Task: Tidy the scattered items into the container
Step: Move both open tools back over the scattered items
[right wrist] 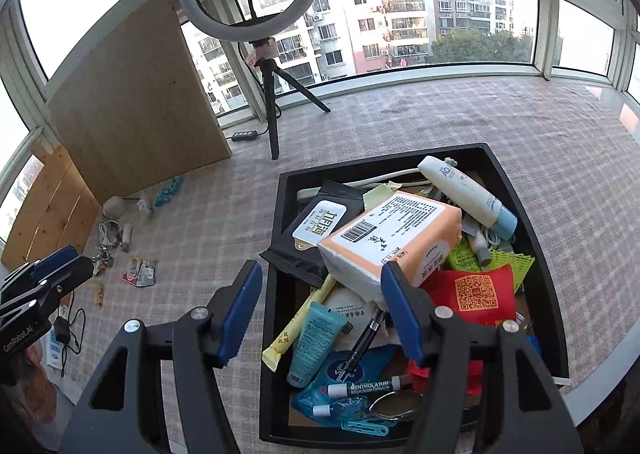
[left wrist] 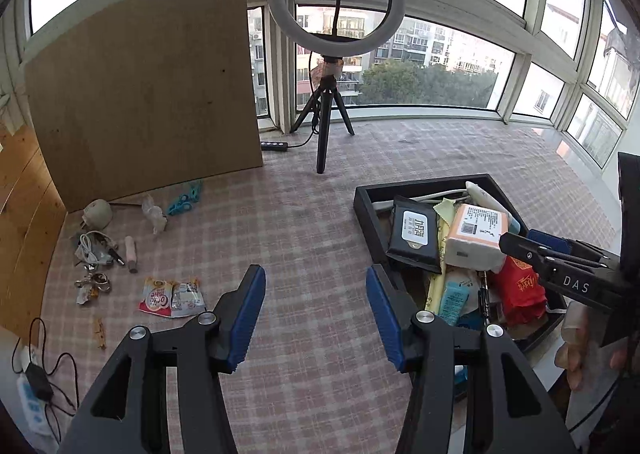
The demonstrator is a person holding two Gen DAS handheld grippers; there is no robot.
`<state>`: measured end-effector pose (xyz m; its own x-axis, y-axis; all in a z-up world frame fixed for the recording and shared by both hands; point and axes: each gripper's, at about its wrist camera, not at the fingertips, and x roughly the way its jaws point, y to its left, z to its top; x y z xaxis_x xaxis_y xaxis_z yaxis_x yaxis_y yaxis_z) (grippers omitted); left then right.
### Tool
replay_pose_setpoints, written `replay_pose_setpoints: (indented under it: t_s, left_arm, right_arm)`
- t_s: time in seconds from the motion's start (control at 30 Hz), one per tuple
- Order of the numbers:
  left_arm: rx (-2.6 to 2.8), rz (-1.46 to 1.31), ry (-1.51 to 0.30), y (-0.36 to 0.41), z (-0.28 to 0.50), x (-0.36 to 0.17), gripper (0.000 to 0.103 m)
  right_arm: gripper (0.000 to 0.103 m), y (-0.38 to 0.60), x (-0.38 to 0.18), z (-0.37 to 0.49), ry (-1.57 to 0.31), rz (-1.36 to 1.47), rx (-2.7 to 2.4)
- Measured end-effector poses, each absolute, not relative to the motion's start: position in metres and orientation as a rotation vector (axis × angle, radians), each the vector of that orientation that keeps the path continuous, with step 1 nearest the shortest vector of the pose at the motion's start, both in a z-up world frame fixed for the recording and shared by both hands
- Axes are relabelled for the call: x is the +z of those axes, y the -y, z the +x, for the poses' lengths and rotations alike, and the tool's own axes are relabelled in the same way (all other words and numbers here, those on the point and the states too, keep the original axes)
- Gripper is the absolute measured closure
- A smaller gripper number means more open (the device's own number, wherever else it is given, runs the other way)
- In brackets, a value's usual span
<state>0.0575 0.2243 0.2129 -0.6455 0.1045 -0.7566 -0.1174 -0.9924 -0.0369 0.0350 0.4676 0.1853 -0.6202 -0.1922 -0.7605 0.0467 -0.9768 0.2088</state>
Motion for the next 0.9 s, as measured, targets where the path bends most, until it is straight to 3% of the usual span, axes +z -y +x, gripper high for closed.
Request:
replay_pose_setpoints:
  t_s: [0.5,0.9]
  left_arm:
    - [2.953,-1.328,0.084,-0.142,0.08,0.219,0.053]
    - [3.046,-1.495,0.246,-0.022,0.082,0.194,0.053]
  right_arm:
    - [0.042,-0.38,0.19,0.019,0.086,1.181,-2.619]
    - [0.042,-0.281,0.191,0.002,-0.013,1.056,-2.521]
